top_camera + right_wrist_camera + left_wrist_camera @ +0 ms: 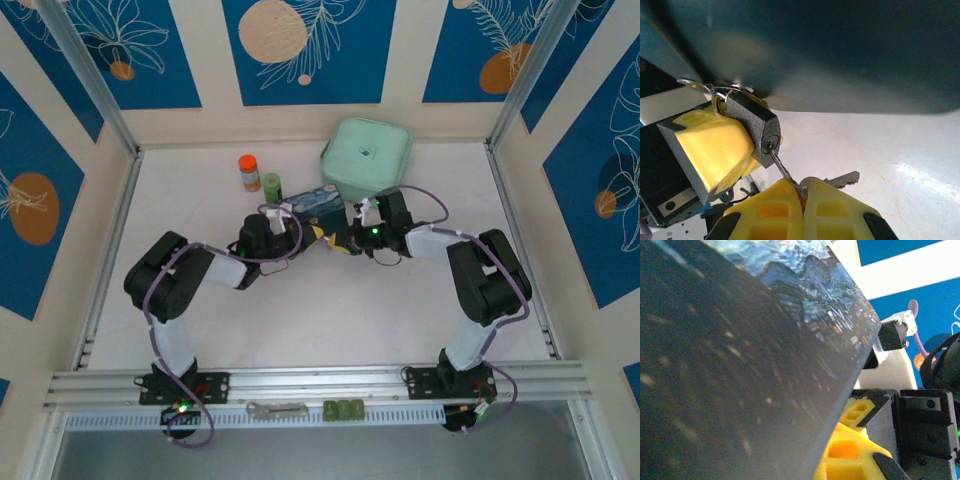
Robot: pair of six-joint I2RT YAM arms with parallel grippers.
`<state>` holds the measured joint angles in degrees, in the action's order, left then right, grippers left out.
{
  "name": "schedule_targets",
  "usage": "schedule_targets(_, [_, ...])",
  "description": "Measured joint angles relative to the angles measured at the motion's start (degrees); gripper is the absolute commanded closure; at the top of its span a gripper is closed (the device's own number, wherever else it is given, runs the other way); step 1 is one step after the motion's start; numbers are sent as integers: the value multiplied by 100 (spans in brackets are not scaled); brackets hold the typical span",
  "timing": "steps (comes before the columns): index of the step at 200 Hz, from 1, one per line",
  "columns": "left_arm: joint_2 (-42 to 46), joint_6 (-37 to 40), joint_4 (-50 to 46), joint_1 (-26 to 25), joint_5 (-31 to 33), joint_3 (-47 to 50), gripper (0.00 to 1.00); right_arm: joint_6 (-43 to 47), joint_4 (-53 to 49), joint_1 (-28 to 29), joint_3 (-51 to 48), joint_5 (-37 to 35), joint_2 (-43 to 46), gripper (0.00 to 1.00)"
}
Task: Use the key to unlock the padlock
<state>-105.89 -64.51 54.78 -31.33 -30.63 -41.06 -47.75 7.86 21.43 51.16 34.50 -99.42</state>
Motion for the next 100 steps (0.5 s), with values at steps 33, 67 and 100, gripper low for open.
schedule_targets(33, [52,59,-216,0,-229,-85,100,131,157,-116,-170,302,63,100])
schedule_targets(67, [52,7,-321,2,-411,-201,100,63,205,-192,-227,520,129,100])
schedule_targets(100, [50,-234,-317,76,-702,-317,100,24,125,-219,-243,564,321,100])
